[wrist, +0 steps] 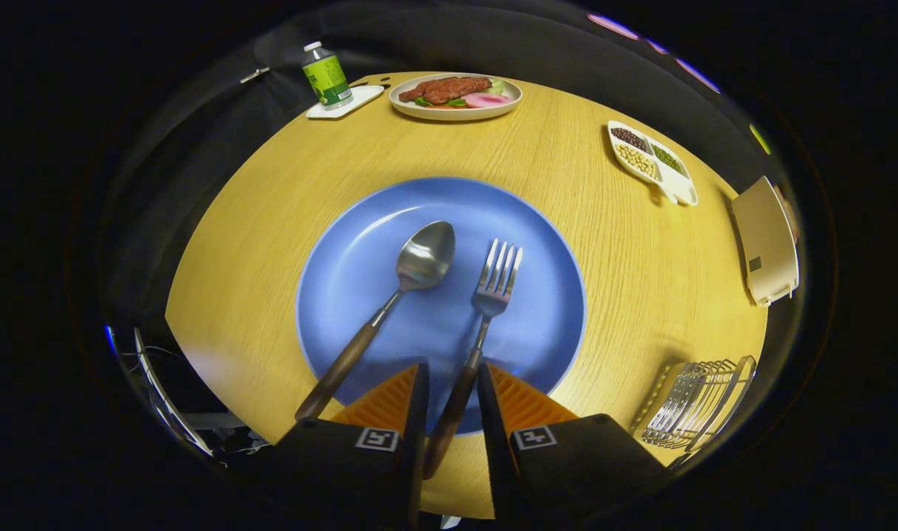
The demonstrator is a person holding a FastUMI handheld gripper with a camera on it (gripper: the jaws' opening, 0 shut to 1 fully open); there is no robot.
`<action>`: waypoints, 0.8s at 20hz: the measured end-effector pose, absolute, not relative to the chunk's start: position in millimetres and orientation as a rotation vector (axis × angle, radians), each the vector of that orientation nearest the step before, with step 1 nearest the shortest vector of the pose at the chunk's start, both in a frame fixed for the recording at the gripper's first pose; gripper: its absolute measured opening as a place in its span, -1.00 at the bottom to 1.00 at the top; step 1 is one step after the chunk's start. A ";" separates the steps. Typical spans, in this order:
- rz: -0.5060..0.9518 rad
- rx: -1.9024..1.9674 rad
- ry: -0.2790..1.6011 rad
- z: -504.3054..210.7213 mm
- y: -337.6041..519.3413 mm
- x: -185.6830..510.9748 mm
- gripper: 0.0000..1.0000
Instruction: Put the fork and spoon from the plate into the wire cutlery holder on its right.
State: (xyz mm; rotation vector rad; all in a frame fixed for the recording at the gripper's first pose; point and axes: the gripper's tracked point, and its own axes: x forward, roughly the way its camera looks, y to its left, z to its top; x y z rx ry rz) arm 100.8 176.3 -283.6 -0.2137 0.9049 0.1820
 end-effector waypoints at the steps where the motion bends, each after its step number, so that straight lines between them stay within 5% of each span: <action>1: 0.187 -0.207 0.919 -286.2 177.4 98.9 -0.23; 5: 0.181 -0.146 0.942 -287.8 176.3 101.3 -0.73; 16: 0.294 -0.143 0.987 -260.4 145.6 77.4 -0.89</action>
